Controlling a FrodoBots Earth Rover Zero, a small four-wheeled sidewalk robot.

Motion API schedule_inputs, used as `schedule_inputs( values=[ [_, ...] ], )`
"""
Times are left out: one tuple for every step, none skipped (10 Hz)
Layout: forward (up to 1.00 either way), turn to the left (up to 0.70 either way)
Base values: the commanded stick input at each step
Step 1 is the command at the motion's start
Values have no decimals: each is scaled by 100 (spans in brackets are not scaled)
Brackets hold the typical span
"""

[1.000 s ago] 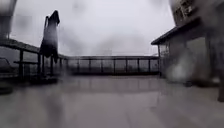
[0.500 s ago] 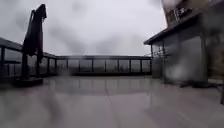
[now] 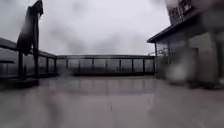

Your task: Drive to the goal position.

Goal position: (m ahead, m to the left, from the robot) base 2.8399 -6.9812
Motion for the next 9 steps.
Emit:
schedule_inputs(
  values=[
    [70, 27],
    [70, 27],
    [70, 27],
    [70, 27],
    [70, 27],
    [70, 27],
    [70, 0],
    [70, 0],
    [70, 0]
  ],
)
